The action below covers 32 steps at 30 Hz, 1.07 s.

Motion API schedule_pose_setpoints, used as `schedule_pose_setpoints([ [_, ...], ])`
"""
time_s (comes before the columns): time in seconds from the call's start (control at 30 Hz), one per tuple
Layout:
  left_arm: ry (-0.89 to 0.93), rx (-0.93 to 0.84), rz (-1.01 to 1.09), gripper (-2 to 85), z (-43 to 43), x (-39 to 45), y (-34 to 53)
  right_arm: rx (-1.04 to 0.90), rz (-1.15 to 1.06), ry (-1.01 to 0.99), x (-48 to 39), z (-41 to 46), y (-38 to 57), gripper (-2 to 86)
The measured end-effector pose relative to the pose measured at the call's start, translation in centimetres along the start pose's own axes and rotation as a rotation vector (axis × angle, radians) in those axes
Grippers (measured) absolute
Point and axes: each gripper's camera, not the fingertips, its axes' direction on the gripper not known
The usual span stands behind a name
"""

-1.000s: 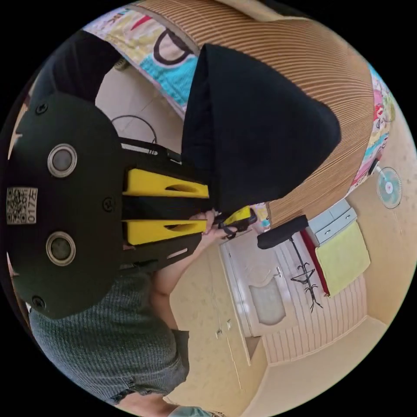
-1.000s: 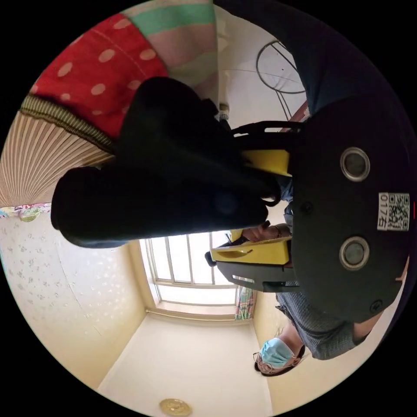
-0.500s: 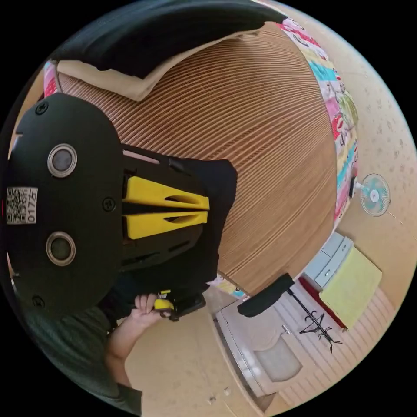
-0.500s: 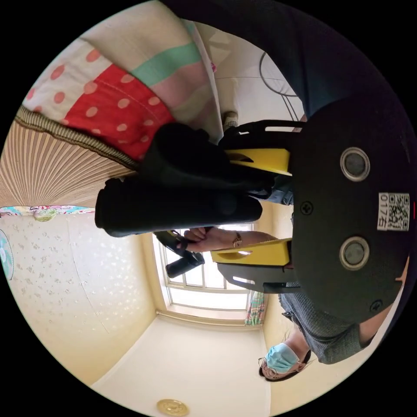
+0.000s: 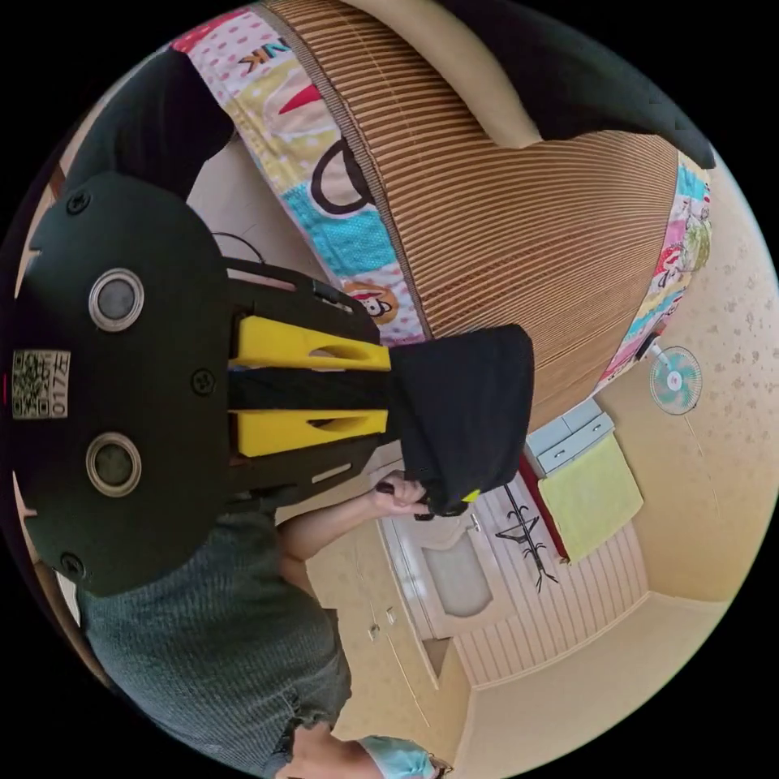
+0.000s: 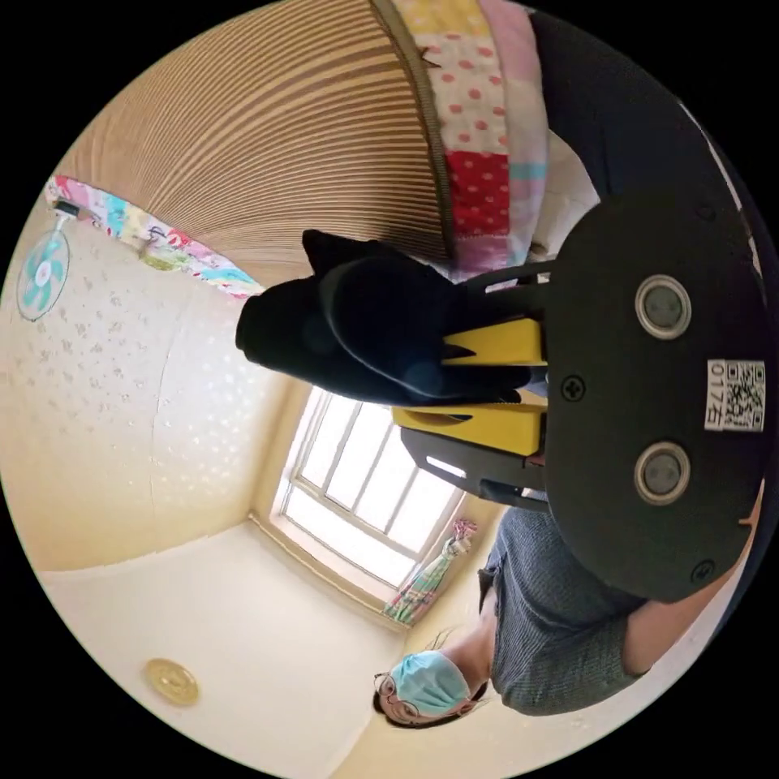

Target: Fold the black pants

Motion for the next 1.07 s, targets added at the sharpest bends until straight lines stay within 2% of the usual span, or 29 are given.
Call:
schedule_pose_setpoints([
  [0.13, -0.001, 0.090, -0.032, 8.4, -4.5, -0.9, 4.0, 0.192, -0.168, 0.144, -6.7, -9.5, -7.0, 5.1],
  [0.3, -0.066, 0.217, -0.055, 8.5, -8.4, -0.5, 4.5, 0.401, -0.213, 0.367, -7.6, -22.3, -12.2, 6.0],
  [0.37, -0.089, 0.226, -0.051, 8.6, -8.1, 0.0, 4.1, 0.476, -0.157, 0.418, -5.3, -27.9, -12.5, 7.0],
  [0.43, -0.110, 0.207, -0.062, 8.6, -6.8, 0.2, 3.6, 0.660, 0.088, 0.563, -1.3, -34.3, -9.3, 10.2],
  [0.5, -0.169, 0.155, -0.101, 9.5, -3.7, 0.4, 3.2, 0.747, 0.259, 0.728, 0.3, -35.7, -5.3, 13.5],
  [0.57, -0.225, 0.132, -0.102, 10.9, -1.0, 1.0, 3.2, 0.700, 0.302, 0.866, 1.2, -34.2, -2.3, 15.7],
  [0.63, -0.304, 0.111, -0.149, 12.3, 1.8, 1.2, 3.1, 0.599, 0.276, 0.974, 2.8, -29.1, 1.3, 15.2],
  [0.83, -0.376, 0.078, -0.157, 15.5, 9.7, 2.3, -0.7, 0.337, 0.247, 1.052, 9.1, -10.4, 8.2, 14.2],
  [0.97, -0.561, 0.094, -0.062, 15.9, 14.0, 4.6, -4.8, 0.189, 0.147, 1.088, 11.5, 1.8, 7.1, 14.6],
  [1.07, -0.726, 0.042, 0.017, 16.2, 19.4, 3.2, -7.5, 0.036, 0.037, 1.064, 13.7, 12.6, 4.2, 16.8],
])
